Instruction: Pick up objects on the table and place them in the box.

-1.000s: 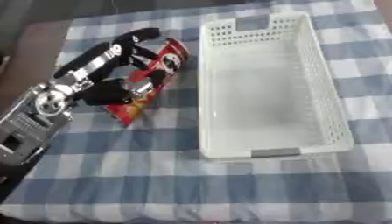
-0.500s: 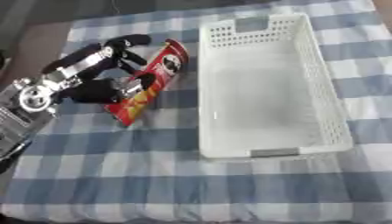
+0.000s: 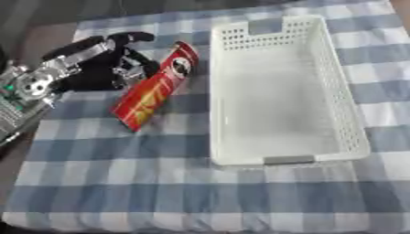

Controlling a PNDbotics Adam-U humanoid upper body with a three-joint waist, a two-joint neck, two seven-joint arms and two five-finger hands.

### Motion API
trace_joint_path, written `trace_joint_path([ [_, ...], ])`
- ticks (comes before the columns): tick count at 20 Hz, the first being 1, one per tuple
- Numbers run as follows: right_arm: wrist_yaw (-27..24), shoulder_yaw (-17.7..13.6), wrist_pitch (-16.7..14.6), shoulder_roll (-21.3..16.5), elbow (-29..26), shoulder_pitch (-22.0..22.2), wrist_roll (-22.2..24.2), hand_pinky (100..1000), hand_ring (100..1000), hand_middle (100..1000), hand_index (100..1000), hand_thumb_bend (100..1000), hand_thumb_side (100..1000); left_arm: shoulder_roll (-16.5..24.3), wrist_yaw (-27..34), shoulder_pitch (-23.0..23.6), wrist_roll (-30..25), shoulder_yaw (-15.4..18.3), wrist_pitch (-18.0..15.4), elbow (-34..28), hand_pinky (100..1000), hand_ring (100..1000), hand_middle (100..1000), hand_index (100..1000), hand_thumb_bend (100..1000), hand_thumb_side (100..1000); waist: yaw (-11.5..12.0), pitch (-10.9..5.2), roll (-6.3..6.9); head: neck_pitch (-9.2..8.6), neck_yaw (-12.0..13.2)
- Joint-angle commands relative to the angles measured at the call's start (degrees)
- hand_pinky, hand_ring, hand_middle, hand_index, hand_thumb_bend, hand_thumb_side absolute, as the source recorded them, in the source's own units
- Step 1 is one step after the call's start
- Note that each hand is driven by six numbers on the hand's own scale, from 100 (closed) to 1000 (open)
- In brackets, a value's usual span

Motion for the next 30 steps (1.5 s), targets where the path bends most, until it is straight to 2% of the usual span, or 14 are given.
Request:
trace_joint_path([
  [1, -0.38, 0.12, -0.05, -0.15, -0.72, -0.31, 0.36, 370, 584, 688, 849, 100, 790, 3.33, 3.5, -1.43, 1.06, -1.25, 2.04, 0.42, 731, 828, 1000, 989, 325, 647, 0.01, -1.03, -0.09, -0.19, 0.72],
  [2, -0.39, 0.13, -0.04, -0.14, -0.7, -0.26, 0.4, 370, 584, 688, 848, 100, 789, 3.53, 4.39, -1.9, 1.63, -1.75, 2.7, 0.76, 732, 829, 1000, 991, 292, 662, 0.01, -1.09, -0.06, -0.19, 0.8],
  [9, -0.47, 0.21, 0.14, -0.09, -0.69, 0.33, 0.72, 369, 584, 688, 850, 100, 791, 3.36, 10.98, -5.64, 7.49, -5.55, 7.6, 3.62, 723, 816, 1000, 986, 313, 669, 0.11, -1.61, 0.44, -0.19, 1.33],
  [15, -0.56, 0.24, 0.29, -0.05, -0.74, 0.6, 0.98, 370, 584, 688, 851, 100, 790, 2.09, 12.11, -8.02, 10.32, -8.08, 9.19, 5.83, 724, 811, 995, 980, 317, 669, 0.08, -1.88, 0.76, -0.19, 1.37],
  [20, -0.62, 0.25, 0.4, -0.07, -0.81, 0.74, 1.11, 369, 584, 688, 851, 100, 789, 2.52, 10.59, -8.91, 7.0, -9.51, 8.92, 5.55, 754, 834, 1000, 998, 324, 706, 0.04, -2.04, 1.02, -0.19, 1.28],
  [25, -0.67, 0.29, 0.49, -0.09, -0.83, 0.86, 1.22, 370, 584, 689, 851, 100, 789, 3.78, 7.24, -8.9, 1.08, -9.83, 8.17, 5.37, 795, 860, 1000, 1000, 383, 695, 0.18, -2.25, 1.25, -0.19, 1.19],
  [30, -0.75, 0.36, 0.55, -0.08, -0.87, 0.97, 1.36, 370, 584, 689, 851, 100, 789, 4.43, 3.6, -9.04, -2.7, -10.19, 7.01, 5.83, 807, 865, 1000, 1000, 386, 705, 0.19, -2.43, 1.46, -0.19, 1.13],
])
